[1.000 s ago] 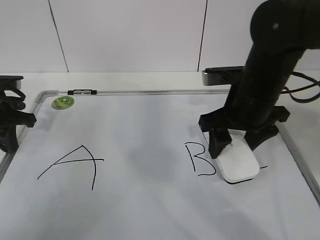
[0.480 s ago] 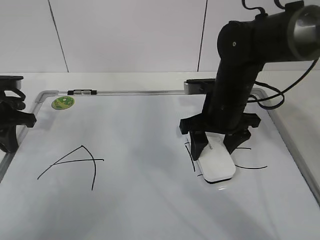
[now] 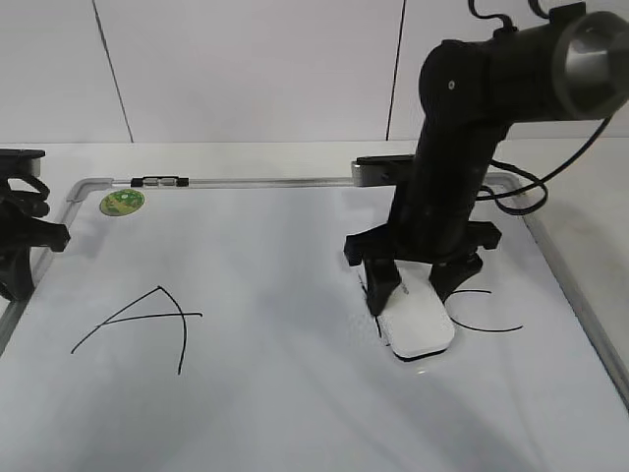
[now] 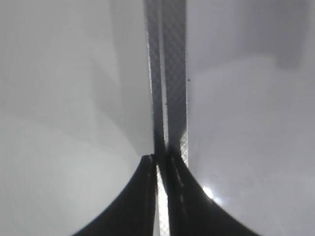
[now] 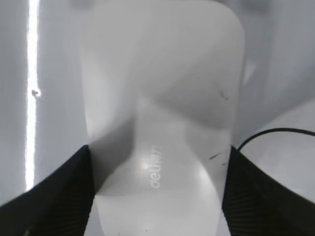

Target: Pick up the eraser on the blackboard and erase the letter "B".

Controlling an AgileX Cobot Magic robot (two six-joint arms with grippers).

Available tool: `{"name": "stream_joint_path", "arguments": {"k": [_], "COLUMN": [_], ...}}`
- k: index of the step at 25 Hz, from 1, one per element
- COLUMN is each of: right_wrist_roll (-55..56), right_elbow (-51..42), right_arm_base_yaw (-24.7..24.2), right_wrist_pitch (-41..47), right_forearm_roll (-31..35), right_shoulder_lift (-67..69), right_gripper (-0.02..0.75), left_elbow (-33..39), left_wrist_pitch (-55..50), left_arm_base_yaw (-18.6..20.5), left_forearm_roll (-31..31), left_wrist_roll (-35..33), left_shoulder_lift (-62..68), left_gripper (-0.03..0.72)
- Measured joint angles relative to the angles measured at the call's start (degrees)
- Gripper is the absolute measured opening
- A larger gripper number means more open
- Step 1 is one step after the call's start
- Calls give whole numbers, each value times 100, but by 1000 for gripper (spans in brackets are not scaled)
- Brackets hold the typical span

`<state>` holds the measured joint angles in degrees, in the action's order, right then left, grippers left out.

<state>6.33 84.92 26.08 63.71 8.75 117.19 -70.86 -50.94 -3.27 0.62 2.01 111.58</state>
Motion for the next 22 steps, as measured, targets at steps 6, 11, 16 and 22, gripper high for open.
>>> {"name": "stream_joint_path", "arguments": {"k": [6,11,16,22], "right_wrist_roll": [-18,-4,55,263], "right_elbow": [14,14,14,14], "right_arm_base_yaw": [608,723,608,230], "right_wrist_pitch": [-338,-411,-411,-411], "right_forearm_roll": [-102,-154,-119,186], "right_shoulder_lift": [33,33,33,47], "right_gripper": [543,543,543,543], "left_elbow": [0,0,0,0], "left_wrist_pitch": [-10,-10,-10,-10], "left_arm_base_yaw": [0,0,0,0], "left_forearm_roll": [-14,-14,-14,-14], "left_wrist_roll": [0,0,0,0], "left_shoulder_lift": [0,0,0,0], "left_gripper": [19,19,19,19]}}
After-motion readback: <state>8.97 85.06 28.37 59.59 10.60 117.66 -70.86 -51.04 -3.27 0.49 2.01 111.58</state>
